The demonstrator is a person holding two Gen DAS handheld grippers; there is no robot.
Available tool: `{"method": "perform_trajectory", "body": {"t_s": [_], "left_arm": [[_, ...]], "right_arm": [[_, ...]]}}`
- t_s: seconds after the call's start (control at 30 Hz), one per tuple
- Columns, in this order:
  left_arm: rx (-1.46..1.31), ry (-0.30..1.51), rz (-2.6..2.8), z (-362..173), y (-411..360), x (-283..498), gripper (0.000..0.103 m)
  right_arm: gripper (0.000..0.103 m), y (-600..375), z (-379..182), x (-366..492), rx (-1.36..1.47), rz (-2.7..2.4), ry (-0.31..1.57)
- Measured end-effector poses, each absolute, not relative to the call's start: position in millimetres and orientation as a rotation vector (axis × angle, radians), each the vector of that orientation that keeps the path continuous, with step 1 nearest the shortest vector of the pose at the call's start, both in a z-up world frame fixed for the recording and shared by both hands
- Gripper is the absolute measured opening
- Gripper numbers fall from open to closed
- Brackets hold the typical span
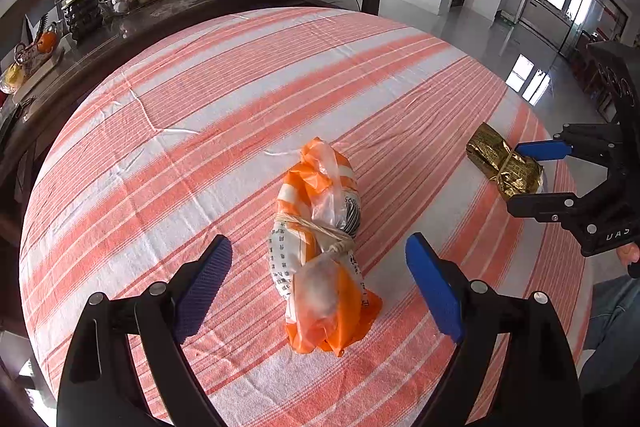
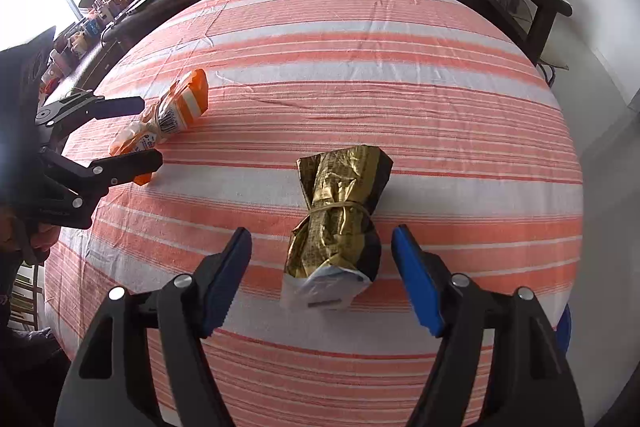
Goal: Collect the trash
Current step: 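Grasp the gold foil packet with right tool while left tool holds bag, then carry both items to the blue wastebasket and release them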
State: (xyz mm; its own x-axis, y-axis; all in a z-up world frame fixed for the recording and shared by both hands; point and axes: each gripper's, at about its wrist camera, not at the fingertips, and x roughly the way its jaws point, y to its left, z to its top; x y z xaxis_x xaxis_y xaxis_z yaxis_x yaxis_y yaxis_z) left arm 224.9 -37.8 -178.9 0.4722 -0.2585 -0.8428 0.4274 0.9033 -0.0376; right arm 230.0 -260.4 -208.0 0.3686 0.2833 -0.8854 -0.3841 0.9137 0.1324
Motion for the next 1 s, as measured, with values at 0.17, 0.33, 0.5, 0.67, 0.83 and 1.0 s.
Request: {"method": "perform_trajectory", "body": {"t_s": [0.17,0.33,0.5,0.67,0.83,1.0], "left_arm": [[0.228,1.022,-0.405,-181,-42,235,0.064],[0.23,1.028,-0.399,-183,-42,235,0.043],[0.202,1.001,-0.461,-168,-64,221,0.043],[0.188,0.966,-0.54,-153,-110,210,0.043],[0.178,0.964,-0.644,-143,-168,193,0.043],[0.202,0.967,-0.799,-139,-254,163,0.043]], "right_arm": [[0.055,-259,-206,231,-0.096,0.409,1.11],[0.037,-263,-202,225,-0.1,0.4,1.111],[0.026,-294,-189,210,-0.022,0.395,1.065],[0.026,-342,-182,192,0.07,0.356,1.041],[0.026,-393,-166,165,0.125,0.298,0.984],[0.026,-475,-171,135,0.177,0.148,0.974]]}}
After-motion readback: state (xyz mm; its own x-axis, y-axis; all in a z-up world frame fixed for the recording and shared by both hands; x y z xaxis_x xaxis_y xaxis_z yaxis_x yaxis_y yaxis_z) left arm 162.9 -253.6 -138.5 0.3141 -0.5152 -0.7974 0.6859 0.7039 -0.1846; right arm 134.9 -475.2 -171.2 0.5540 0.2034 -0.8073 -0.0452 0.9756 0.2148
